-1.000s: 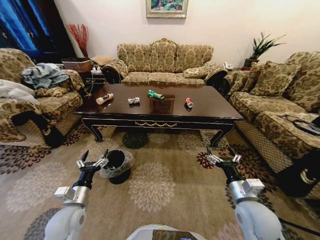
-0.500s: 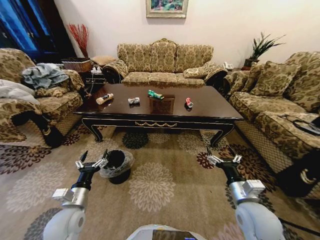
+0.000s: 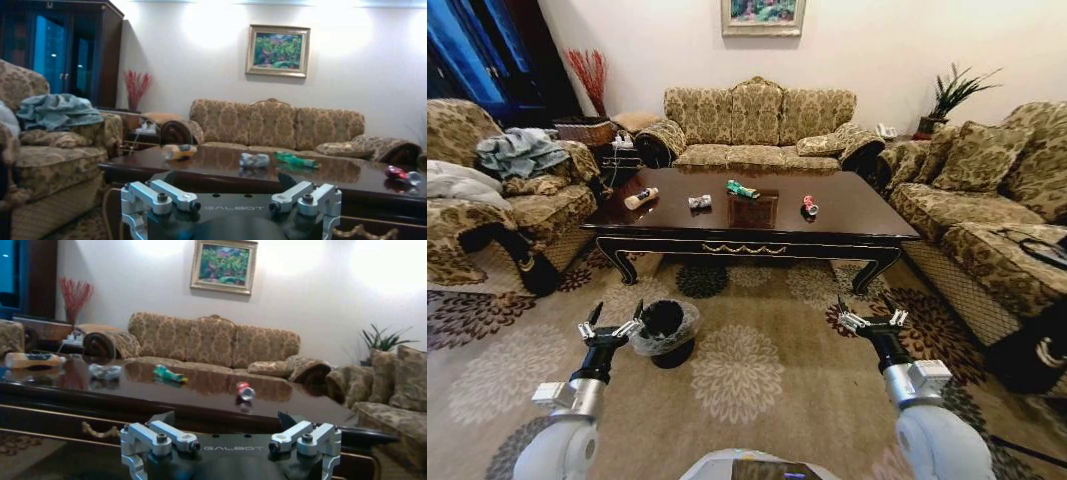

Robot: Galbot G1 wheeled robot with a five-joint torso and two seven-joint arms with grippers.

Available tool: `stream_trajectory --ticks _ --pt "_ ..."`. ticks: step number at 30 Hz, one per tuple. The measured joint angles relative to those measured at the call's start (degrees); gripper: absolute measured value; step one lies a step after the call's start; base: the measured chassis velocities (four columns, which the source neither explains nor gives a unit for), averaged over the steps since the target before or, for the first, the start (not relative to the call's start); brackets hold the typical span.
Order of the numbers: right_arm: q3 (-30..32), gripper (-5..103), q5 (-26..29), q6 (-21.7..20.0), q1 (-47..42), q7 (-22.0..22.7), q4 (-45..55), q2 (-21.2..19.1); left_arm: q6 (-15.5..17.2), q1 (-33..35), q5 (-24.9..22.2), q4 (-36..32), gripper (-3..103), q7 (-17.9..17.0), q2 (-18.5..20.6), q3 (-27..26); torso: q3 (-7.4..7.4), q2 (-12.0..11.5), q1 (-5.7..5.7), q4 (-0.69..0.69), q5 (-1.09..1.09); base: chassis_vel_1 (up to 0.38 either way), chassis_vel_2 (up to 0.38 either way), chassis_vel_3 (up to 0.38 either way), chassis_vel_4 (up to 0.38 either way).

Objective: Move to the front of the table and place the trash on the table into the trash bin.

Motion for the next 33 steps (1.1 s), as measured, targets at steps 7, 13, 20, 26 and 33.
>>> stream_trajectory --ticks 7,13,20,26,33 --pt "-1.31 100 -0.96 -0.02 0.23 0.44 -0.06 0.04 -1.0 0.47 -0.02 0.84 100 -0.09 -0.36 -0.01 0.01 0.0 0.01 0.0 -0.01 0.272 0.279 -0.265 -0.272" --pt "-1.99 100 -1.12 0.05 0.22 0.6 -0.32 0.22 -0.85 1.18 1.15 1.38 100 0.49 -0.29 -0.17 -0.01 -0.04 -0.01 0.0 -0.05 0.302 0.315 -0.301 -0.327" --pt "-2.74 100 -0.97 0.81 0.82 1.7 -0.99 0.2 -0.66 1.13 1.51 2.01 100 1.15 -0.39 -0.1 -0.66 -1.19 -0.52 0.0 -0.03 0.174 0.154 -0.136 -0.152" --pt "-3.39 100 -1.11 0.94 1.16 2.67 -1.71 0.36 -0.59 1.15 1.56 2.7 100 1.69 -0.37 -0.03 -1.53 -2.53 -0.98 -0.01 0.03 -0.038 -0.031 0.025 0.037" --pt "-3.65 100 -0.11 -0.99 1.66 3.48 -1.91 0.57 -0.75 1.25 1.59 3.13 100 2.1 -0.16 -0.07 -2.83 -4.51 -1.63 0.0 0.0 -0.012 -0.016 0.008 0.013"
